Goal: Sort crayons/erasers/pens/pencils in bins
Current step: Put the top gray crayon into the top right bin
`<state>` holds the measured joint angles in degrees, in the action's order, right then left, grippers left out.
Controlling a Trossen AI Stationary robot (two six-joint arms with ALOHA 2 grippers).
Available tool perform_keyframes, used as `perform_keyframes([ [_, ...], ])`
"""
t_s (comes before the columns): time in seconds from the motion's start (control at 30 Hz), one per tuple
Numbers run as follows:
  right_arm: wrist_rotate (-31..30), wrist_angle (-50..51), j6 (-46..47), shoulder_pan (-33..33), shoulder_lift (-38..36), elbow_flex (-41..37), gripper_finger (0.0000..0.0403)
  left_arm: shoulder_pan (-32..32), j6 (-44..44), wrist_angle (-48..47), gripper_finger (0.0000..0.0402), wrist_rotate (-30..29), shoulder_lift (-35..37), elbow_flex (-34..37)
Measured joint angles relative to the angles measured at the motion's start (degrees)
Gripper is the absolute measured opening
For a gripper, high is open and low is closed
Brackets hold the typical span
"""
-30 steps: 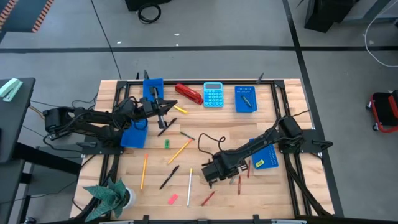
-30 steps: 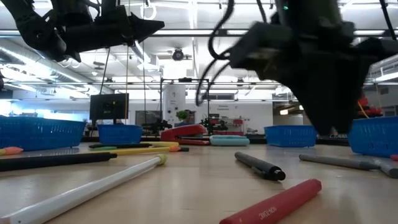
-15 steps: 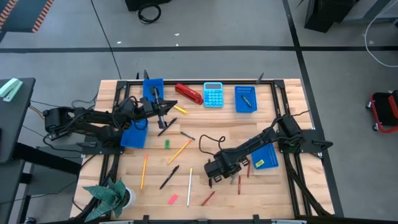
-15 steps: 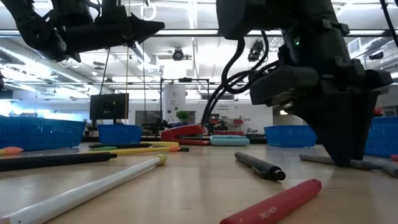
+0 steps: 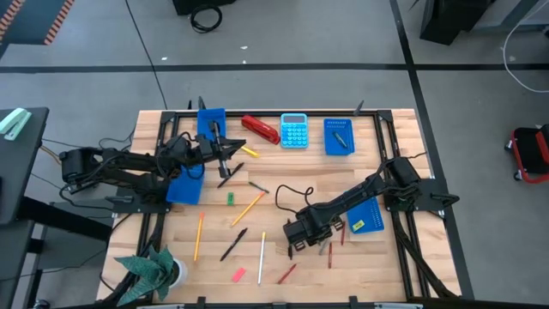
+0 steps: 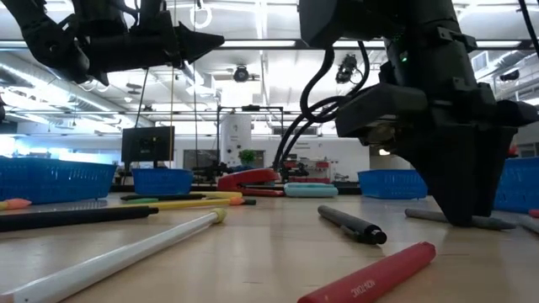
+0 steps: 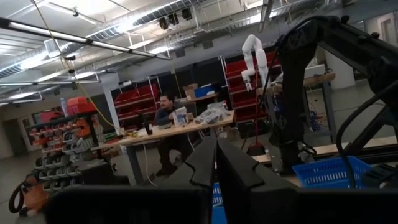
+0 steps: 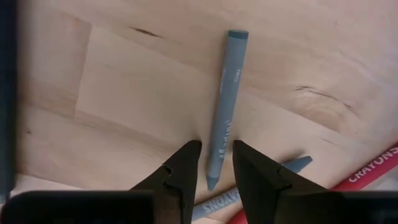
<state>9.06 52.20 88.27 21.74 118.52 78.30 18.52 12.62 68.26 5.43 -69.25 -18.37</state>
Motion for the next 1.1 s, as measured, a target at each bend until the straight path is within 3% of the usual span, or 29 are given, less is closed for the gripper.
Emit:
perform_keyframes([
  [0.3,-1.0,-0.5,2.3,0.1,0.1,0.0,0.0039,0.0,-0.7,0.1,0.0013,0.0,0.0,0.0],
  [0.87,-3.8,0.5,3.7,0.6,-2.2,-0.3,0.0038,0.0,-1.5,0.0,0.0016,0.0,0.0,0.0],
  [1.1,-12.4,4.1,2.7,-2.2,-9.2,-0.3,0.0037,0.0,-1.5,0.0,0.0019,0.0,0.0,0.0],
])
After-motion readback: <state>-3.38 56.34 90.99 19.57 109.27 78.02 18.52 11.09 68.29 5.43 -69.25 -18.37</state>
